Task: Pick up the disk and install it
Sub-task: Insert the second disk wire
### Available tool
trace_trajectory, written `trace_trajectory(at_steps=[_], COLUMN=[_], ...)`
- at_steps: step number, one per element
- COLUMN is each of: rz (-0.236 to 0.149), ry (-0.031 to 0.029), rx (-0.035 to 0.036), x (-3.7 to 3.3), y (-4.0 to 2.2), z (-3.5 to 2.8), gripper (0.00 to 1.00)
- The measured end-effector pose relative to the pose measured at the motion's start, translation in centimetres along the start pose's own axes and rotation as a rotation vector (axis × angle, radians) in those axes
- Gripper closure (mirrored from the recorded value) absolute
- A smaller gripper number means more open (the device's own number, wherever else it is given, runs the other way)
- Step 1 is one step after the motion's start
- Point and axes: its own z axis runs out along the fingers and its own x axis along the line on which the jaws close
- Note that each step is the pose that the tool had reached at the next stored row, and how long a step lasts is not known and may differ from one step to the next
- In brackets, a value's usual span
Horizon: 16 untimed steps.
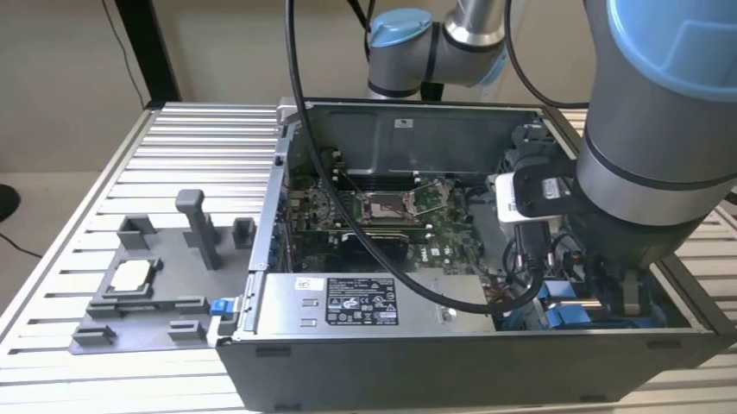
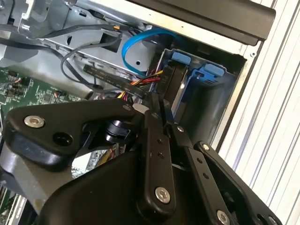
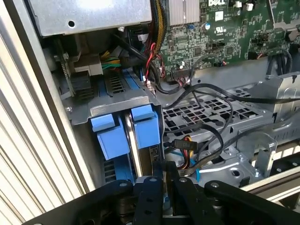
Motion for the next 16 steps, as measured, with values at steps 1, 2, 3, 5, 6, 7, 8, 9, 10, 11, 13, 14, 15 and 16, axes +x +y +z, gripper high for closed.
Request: trace_trajectory(at_steps=[1,2,3,5,6,7,8,9,10,11,13,14,15,16], rz=[0.0,0.0,0.0,0.0,0.0,0.0,0.0,0.0,0.0,0.0,0.0,0.0,0.0,-0.001], ry=[0.0,-0.0003,-0.0005,-0.0001,-0.0004,-0.0004,-0.0003,-0.0003,-0.0004,-0.0004,-0.0003,-0.0004,-0.0004,-0.0004], rx=[0.0006,0.0009,0.0012,0.0015,0.0017,0.0018,0.0018,0.0019,0.0019,0.0019,0.0019,0.0019,0.0022,0.0026], x=[0.01,0.02,0.05,0.11,0.14,0.17,0.21,0.26,0.3,0.35,0.43,0.45,0.46,0.47], y=[0.0,0.01,0.01,0.0,0.0,0.0,-0.02,-0.02,-0.03,-0.05,-0.06,-0.06,-0.06,-0.05], z=[0.0,0.02,0.04,0.02,0.03,0.04,0.03,0.03,0.03,0.02,0.02,0.03,0.04,0.06], gripper=[1.0,1.0,1.0,1.0,1.0,1.0,1.0,1.0,1.0,1.0,1.0,1.0,1.0,1.0])
